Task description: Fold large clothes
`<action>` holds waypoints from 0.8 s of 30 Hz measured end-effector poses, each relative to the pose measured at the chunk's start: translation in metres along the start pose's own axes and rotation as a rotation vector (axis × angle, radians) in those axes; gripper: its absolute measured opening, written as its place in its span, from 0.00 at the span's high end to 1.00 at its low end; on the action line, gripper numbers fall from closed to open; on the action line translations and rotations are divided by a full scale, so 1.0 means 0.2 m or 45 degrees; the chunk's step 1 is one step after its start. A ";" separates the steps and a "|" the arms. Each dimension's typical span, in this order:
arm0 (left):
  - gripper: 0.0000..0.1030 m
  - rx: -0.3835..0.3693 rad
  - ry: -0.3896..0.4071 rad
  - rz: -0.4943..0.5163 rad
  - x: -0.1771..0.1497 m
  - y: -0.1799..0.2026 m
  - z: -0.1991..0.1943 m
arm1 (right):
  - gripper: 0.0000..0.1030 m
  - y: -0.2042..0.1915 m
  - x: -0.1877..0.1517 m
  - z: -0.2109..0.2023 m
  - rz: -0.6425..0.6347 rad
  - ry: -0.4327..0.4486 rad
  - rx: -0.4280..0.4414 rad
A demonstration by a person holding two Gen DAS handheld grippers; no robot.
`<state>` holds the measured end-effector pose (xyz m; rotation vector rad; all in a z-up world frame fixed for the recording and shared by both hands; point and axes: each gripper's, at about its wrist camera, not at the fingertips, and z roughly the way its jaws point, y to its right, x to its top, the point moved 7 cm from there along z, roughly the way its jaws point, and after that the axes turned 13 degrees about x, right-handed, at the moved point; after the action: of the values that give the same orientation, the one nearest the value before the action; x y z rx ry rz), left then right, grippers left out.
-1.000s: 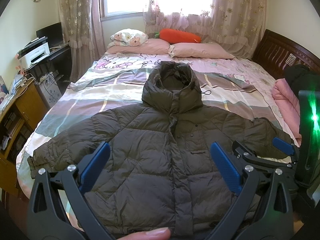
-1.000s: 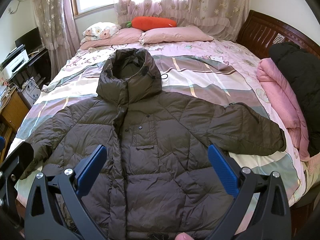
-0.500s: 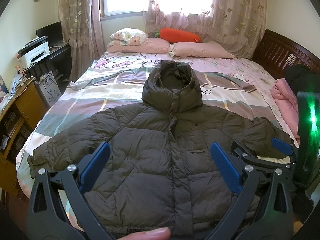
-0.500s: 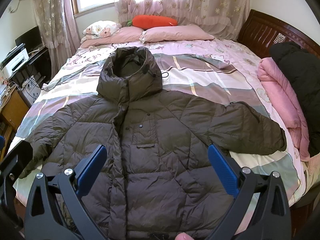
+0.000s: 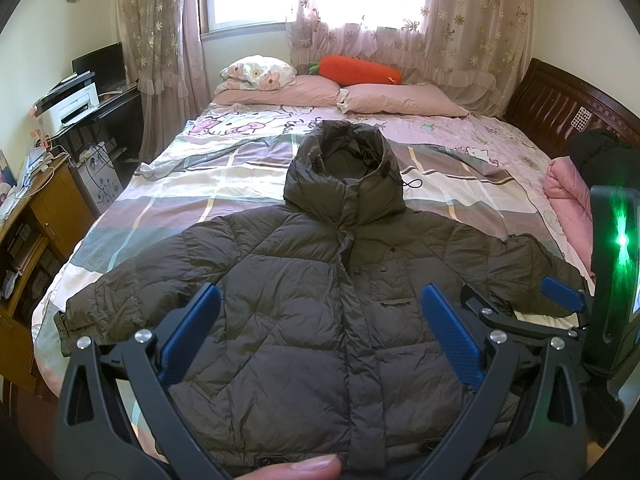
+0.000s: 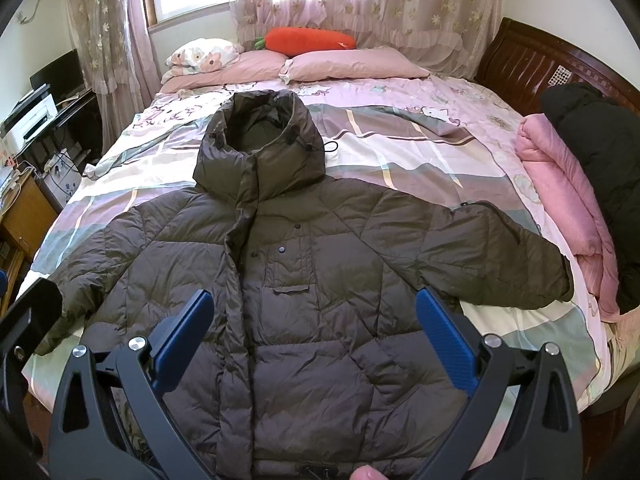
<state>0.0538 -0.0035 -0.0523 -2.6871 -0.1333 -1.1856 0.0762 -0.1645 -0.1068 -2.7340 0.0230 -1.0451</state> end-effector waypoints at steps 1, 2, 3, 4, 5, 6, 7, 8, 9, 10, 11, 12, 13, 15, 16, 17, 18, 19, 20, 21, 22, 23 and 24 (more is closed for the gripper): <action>0.02 0.000 0.000 0.000 0.00 0.00 0.00 | 0.02 0.00 0.00 0.00 0.000 -0.001 0.000; 0.02 -0.001 0.000 -0.001 0.00 0.01 0.00 | 0.02 0.00 0.00 0.00 -0.001 -0.001 -0.001; 0.02 -0.001 0.000 -0.001 -0.01 0.01 0.00 | 0.02 0.00 0.00 0.00 -0.001 -0.001 -0.001; 0.02 0.000 0.000 0.000 -0.01 0.01 0.00 | 0.02 0.00 0.00 0.00 -0.001 -0.002 -0.001; 0.02 0.001 -0.001 0.000 0.00 0.00 0.00 | 0.02 0.00 0.00 0.00 0.000 -0.003 -0.001; 0.02 0.002 -0.003 -0.001 0.00 0.00 0.00 | 0.02 0.00 0.00 0.00 0.000 -0.003 0.000; 0.02 0.001 -0.004 -0.001 -0.01 0.01 0.00 | 0.02 0.00 0.00 0.00 -0.001 -0.003 -0.002; 0.02 0.001 -0.004 -0.002 -0.01 0.01 0.00 | 0.02 0.00 0.00 0.01 -0.002 -0.003 -0.002; 0.02 0.000 -0.002 -0.001 -0.01 0.00 -0.01 | 0.02 0.00 0.00 0.01 -0.001 -0.003 -0.003; 0.02 0.000 -0.002 0.000 -0.01 0.00 -0.01 | 0.02 0.00 0.00 0.01 -0.001 -0.004 -0.001; 0.02 0.000 -0.002 -0.001 -0.01 0.00 -0.01 | 0.02 0.00 0.00 0.01 -0.001 -0.005 -0.001; 0.02 0.000 -0.003 -0.001 -0.02 0.01 -0.01 | 0.02 0.00 0.00 0.01 -0.001 -0.005 -0.001; 0.02 0.000 -0.003 0.000 -0.02 0.01 -0.01 | 0.02 0.00 0.00 0.01 -0.001 -0.005 -0.002; 0.02 0.000 -0.004 0.001 -0.04 0.02 -0.01 | 0.02 0.00 0.00 0.01 -0.001 -0.005 -0.001; 0.02 0.000 -0.004 0.001 -0.04 0.02 -0.02 | 0.02 0.00 0.00 0.01 -0.001 -0.006 -0.001; 0.02 -0.001 -0.004 0.002 -0.05 0.03 -0.02 | 0.02 0.00 0.00 0.01 -0.001 -0.006 -0.001; 0.02 -0.001 -0.004 0.001 -0.05 0.02 -0.02 | 0.02 0.00 0.00 0.01 -0.002 -0.006 -0.001; 0.02 -0.003 -0.003 0.000 -0.03 0.01 0.00 | 0.02 0.01 0.00 0.01 -0.001 -0.007 -0.001; 0.02 -0.002 -0.004 0.000 -0.02 0.01 0.00 | 0.02 0.01 0.00 0.02 -0.001 -0.007 -0.001; 0.02 -0.003 -0.005 0.000 -0.02 0.01 0.00 | 0.02 0.01 0.00 0.02 0.000 -0.008 -0.002; 0.02 -0.004 -0.008 0.000 -0.03 0.01 0.00 | 0.02 0.01 0.00 0.02 0.001 -0.008 0.000; 0.02 -0.007 -0.010 -0.001 -0.03 0.01 0.01 | 0.02 0.01 0.00 0.02 0.007 -0.008 0.004; 0.02 -0.017 -0.019 -0.002 -0.05 0.02 0.01 | 0.02 0.02 0.00 0.02 0.020 0.001 0.007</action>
<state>0.0492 -0.0060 -0.0618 -2.7079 -0.1299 -1.1716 0.0788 -0.1673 -0.1100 -2.7240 0.0419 -1.0399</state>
